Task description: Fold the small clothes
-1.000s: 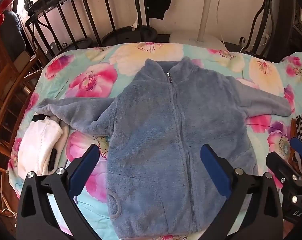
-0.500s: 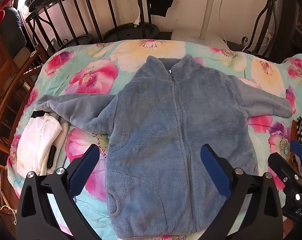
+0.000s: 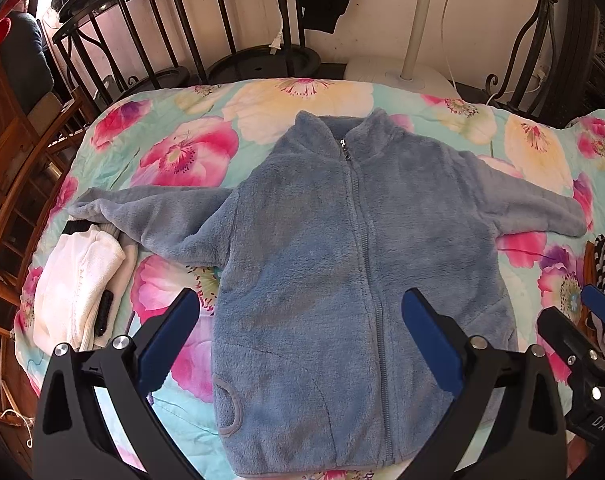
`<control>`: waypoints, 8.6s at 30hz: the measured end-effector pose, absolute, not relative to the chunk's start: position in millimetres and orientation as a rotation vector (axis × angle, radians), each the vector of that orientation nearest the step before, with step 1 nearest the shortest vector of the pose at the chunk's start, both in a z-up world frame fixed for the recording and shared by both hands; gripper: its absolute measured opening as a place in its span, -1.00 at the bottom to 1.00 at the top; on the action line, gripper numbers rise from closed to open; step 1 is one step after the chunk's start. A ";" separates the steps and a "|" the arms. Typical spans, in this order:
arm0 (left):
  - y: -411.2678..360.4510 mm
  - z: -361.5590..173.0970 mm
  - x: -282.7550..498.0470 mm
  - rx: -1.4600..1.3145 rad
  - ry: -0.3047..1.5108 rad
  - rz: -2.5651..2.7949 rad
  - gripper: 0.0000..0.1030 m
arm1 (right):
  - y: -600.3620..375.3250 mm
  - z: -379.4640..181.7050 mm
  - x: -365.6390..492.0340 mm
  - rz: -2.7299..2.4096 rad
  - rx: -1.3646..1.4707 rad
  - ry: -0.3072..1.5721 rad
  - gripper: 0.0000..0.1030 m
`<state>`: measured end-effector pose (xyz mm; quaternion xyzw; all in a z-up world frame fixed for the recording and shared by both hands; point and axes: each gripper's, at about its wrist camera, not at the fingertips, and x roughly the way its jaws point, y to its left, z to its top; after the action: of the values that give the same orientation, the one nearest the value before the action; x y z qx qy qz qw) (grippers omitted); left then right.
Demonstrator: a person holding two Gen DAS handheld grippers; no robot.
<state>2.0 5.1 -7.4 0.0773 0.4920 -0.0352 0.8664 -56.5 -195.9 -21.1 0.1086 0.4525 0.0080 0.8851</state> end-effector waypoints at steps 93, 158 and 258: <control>-256.4 -130.9 62.0 0.621 0.957 -0.255 0.91 | -502.8 -161.7 34.2 -0.459 1.092 0.970 0.66; -70.3 -119.9 205.8 -0.149 1.373 -0.417 0.47 | -142.3 -100.8 80.5 0.248 -0.078 0.943 -0.84; 85.6 -79.9 172.7 0.257 1.019 0.140 0.92 | -298.7 -125.1 112.1 -0.120 0.327 1.098 0.58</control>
<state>172.7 85.6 -79.9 0.1226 0.4859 0.0667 0.8628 112.1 -298.7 -125.1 0.1544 0.5192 -0.0568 0.8387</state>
